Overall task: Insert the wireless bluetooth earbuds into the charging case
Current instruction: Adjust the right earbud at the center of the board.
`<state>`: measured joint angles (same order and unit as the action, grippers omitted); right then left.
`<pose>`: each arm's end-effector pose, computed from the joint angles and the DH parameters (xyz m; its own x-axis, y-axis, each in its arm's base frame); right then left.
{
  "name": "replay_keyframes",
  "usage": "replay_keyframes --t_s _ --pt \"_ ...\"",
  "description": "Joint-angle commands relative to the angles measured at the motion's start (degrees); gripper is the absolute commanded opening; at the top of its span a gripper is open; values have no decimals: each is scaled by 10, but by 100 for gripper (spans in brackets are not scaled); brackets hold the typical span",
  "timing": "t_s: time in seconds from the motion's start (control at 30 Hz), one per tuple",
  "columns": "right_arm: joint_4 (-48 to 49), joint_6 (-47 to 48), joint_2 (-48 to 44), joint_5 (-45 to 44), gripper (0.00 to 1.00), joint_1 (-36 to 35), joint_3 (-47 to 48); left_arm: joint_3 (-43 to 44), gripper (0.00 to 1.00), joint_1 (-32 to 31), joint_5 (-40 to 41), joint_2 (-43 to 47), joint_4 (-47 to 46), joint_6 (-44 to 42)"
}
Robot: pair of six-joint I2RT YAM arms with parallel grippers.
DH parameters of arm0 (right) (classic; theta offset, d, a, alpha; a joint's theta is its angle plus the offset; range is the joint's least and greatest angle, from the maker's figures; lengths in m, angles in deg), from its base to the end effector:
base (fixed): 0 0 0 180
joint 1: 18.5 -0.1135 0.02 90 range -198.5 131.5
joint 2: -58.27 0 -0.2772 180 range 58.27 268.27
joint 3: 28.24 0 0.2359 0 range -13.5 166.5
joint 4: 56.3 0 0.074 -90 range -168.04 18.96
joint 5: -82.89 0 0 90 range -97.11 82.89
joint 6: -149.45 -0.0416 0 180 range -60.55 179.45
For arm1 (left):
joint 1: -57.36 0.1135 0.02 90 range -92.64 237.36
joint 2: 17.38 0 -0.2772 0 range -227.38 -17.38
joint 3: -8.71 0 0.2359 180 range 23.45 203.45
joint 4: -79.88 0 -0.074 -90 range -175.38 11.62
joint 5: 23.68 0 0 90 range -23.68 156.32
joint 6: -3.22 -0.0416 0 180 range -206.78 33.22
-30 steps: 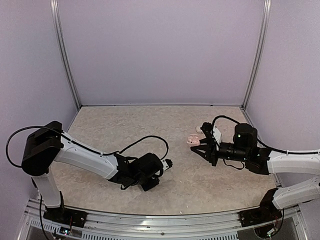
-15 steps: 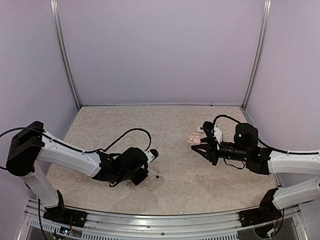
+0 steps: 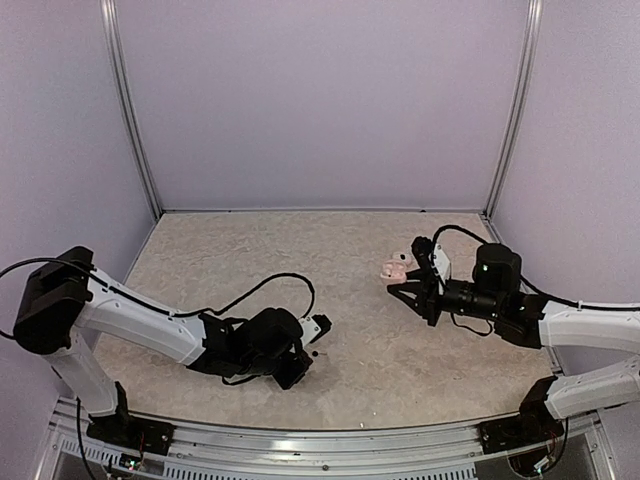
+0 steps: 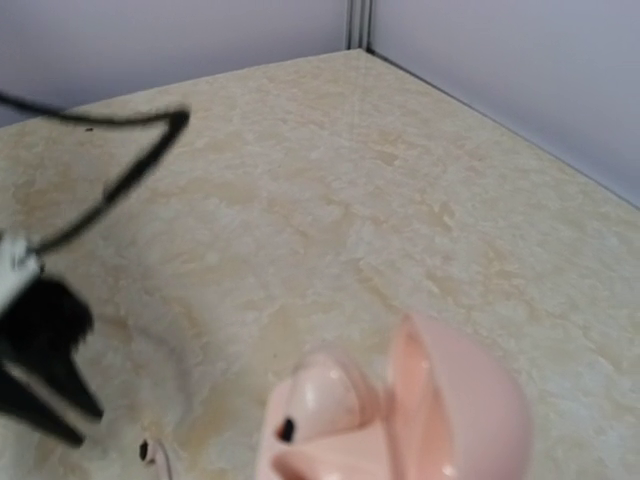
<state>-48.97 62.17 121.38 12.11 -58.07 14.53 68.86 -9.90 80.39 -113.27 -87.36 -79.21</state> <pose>0.1656 0.1546 0.2532 -0.1331 -0.1681 -0.9767 -0.8560 0.5162 0.0278 0.1314 -0.2872 0.1658 -0.3966 0.6158 -0.6808 0.7869 0.6100 0.0932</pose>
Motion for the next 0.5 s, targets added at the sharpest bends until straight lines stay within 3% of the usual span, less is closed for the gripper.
replay_keyframes --t_s 0.0,0.47 --pt "1 -13 -14 1 0 11 -5 13 16 -4 -45 -31 -25 33" --pt "1 -20 -21 -1 0 20 -9 56 10 57 -60 -109 -47 20"
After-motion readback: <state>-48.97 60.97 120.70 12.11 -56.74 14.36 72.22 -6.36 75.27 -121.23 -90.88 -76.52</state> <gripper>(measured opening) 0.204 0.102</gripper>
